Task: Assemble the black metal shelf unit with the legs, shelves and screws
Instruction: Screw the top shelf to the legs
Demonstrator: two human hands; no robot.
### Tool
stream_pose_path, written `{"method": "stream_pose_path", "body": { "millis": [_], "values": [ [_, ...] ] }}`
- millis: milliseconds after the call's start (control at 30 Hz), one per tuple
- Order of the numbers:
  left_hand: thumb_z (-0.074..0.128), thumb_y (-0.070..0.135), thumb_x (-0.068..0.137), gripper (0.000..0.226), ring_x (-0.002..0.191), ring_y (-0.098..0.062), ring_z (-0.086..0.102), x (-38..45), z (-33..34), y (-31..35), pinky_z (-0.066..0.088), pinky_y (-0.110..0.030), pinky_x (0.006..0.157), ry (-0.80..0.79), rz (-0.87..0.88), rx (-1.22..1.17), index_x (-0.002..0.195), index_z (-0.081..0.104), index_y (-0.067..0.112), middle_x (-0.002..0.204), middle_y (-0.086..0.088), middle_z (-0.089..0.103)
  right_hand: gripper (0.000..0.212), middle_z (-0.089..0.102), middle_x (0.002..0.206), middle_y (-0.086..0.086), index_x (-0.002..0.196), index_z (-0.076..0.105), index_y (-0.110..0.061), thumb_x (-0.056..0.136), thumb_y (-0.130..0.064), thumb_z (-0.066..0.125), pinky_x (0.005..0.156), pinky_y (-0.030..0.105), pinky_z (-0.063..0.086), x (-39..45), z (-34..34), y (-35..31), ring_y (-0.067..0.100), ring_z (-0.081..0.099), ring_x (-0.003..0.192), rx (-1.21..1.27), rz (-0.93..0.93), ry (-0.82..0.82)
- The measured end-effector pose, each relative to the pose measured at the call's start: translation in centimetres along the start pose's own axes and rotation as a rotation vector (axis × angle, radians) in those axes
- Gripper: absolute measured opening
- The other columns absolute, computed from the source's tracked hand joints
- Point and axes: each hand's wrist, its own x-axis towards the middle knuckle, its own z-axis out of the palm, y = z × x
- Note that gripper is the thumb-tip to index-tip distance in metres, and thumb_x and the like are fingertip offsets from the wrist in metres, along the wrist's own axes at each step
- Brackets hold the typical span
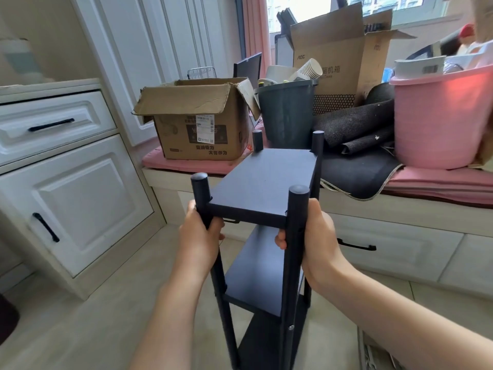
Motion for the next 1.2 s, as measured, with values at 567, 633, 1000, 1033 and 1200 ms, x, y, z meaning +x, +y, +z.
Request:
{"method": "stream_pose_path", "body": {
  "millis": [567,633,1000,1033,1200],
  "values": [
    [0.053,0.041,0.103,0.044,0.085,-0.020,0.077,-3.0,1.2,2.5,0.061,-0.028,0.078,-0.523,-0.418,-0.017,0.102,0.071,0.000,0.088,-0.009,0.079,0.036,0.052,0.058,0.010,0.074,0.049,-0.007,0.100,-0.025,0.032,0.044,0.021,0.043,-0.3,-1.4,0.4,0.017,0.050,0.046,-0.120,0.030,0.004],
    [0.045,0.031,0.106,0.035,0.098,-0.017,0.074,-4.0,2.6,3.0,0.057,-0.029,0.090,-0.556,-0.416,-0.179,0.105,0.073,0.009,0.098,-0.003,0.079,0.033,0.053,0.060,0.010,0.076,0.050,-0.009,0.098,-0.026,0.034,0.047,0.023,0.045,-0.1,-1.5,0.6,0.019,0.051,0.051,-0.140,0.035,0.008],
    [0.058,0.027,0.093,0.022,0.056,-0.016,0.048,-6.4,6.3,5.4,0.038,-0.026,0.051,-0.117,-0.500,-1.074,0.084,0.069,0.010,0.070,-0.006,0.060,0.046,0.065,0.063,0.021,0.083,0.060,0.008,0.103,-0.025,0.034,0.057,0.028,0.052,-0.3,-2.3,0.4,0.025,0.062,0.055,-0.152,-0.016,-0.068],
    [0.060,0.031,0.093,0.022,0.055,-0.016,0.049,-6.4,6.7,5.6,0.039,-0.024,0.049,-0.095,-0.510,-1.055,0.088,0.070,0.012,0.069,-0.005,0.060,0.048,0.067,0.066,0.022,0.089,0.059,0.013,0.104,-0.026,0.034,0.059,0.029,0.053,-0.4,-2.3,0.4,0.027,0.064,0.057,-0.147,-0.013,-0.069],
    [0.068,0.031,0.089,0.026,0.094,-0.032,0.074,-6.3,8.9,5.6,0.060,-0.041,0.082,0.032,-0.570,-0.993,0.107,0.071,0.013,0.102,-0.012,0.077,0.051,0.074,0.088,0.022,0.101,0.059,0.014,0.107,-0.028,0.030,0.068,0.026,0.059,-0.8,-3.2,0.4,0.027,0.073,0.081,-0.157,-0.029,-0.109]
  ]
}}
